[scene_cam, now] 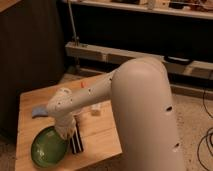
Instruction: Drag the ceramic bowl in a circle
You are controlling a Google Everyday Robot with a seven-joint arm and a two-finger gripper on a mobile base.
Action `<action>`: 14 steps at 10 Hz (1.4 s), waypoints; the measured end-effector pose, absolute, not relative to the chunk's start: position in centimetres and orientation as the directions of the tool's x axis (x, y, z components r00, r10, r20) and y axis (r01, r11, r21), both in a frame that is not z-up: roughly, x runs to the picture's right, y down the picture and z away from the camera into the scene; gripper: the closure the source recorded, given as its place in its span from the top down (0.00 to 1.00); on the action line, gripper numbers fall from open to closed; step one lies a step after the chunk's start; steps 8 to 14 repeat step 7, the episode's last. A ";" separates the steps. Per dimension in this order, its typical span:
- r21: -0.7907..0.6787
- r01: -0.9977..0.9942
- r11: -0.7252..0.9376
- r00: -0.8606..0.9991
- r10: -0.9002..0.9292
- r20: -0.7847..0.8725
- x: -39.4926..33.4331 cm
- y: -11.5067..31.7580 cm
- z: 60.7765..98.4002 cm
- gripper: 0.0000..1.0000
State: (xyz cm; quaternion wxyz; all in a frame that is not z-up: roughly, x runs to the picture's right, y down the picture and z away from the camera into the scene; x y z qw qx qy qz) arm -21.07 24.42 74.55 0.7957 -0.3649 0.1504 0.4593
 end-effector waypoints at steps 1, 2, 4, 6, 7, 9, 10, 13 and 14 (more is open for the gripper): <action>-0.465 -0.820 0.333 0.564 0.605 -0.562 -22.0 25.7 73.6 0.00; -0.483 -0.802 0.351 0.590 0.592 -0.549 -23.0 26.4 73.0 0.00; -0.509 -0.775 0.375 0.625 0.573 -0.530 -25.3 27.1 72.4 0.00; -0.525 -0.758 0.387 0.646 0.559 -0.520 -27.6 27.1 72.3 0.00; -0.534 -0.750 0.390 0.654 0.555 -0.514 -29.1 26.9 72.5 0.00; -0.534 -0.750 0.390 0.654 0.555 -0.514 -29.1 26.9 72.5 0.00; -0.534 -0.750 0.390 0.654 0.555 -0.514 -29.1 26.9 72.5 0.00; -0.534 -0.750 0.390 0.654 0.555 -0.514 -29.1 26.9 72.5 0.00; -0.534 -0.750 0.390 0.654 0.555 -0.514 -29.1 26.9 72.5 0.00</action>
